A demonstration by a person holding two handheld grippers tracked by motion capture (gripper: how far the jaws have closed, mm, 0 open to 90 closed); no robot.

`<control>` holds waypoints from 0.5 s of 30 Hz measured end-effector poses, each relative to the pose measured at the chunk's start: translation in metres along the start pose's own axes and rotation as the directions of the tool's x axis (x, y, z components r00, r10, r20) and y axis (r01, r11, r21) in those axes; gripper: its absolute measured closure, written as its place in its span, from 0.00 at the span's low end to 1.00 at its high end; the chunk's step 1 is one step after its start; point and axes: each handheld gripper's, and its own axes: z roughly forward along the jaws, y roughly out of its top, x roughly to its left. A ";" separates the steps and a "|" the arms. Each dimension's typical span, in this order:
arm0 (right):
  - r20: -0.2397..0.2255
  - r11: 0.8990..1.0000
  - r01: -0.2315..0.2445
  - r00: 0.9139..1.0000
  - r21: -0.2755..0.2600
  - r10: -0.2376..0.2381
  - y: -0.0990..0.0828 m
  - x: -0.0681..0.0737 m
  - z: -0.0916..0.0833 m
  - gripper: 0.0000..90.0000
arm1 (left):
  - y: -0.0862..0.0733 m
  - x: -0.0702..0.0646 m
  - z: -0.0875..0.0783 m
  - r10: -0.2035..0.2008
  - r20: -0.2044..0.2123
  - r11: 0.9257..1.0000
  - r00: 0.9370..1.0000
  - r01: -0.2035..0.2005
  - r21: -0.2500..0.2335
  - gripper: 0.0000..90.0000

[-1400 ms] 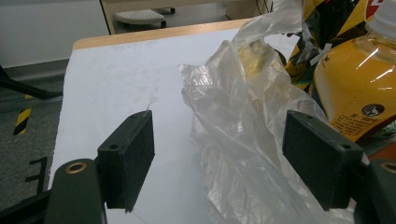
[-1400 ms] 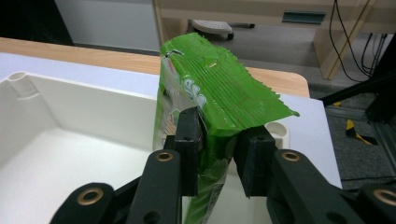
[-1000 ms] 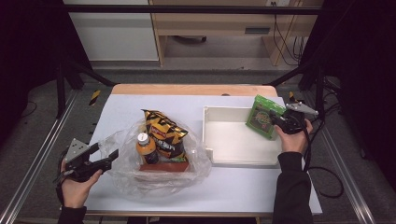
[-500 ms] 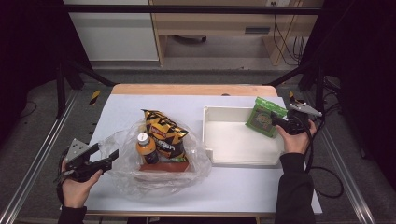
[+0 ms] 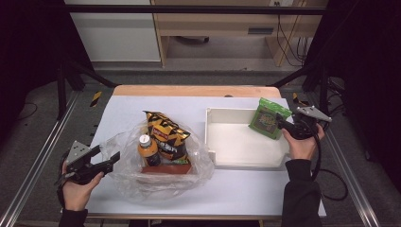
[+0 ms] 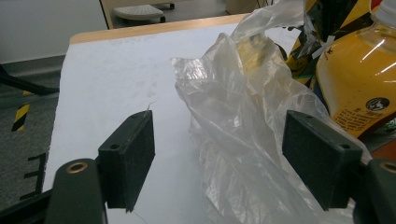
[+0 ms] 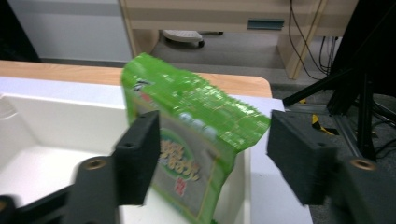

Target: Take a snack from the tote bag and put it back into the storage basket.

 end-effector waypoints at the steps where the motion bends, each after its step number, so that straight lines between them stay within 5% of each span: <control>1: 0.003 1.000 0.009 1.000 0.005 -0.009 0.000 0.001 -0.002 0.47 | 0.000 0.000 0.000 0.000 0.000 1.000 1.000 0.000 0.001 0.28; 10: -0.038 0.997 -0.007 0.999 0.082 0.010 -0.012 0.003 0.009 0.84 | 0.000 0.000 0.000 -0.001 -0.001 1.000 1.000 0.001 0.000 0.28; 15: -0.001 0.995 -0.032 0.999 0.099 0.033 -0.014 0.004 0.021 0.97 | 0.000 0.001 0.000 -0.004 -0.001 1.000 1.000 0.004 -0.001 0.28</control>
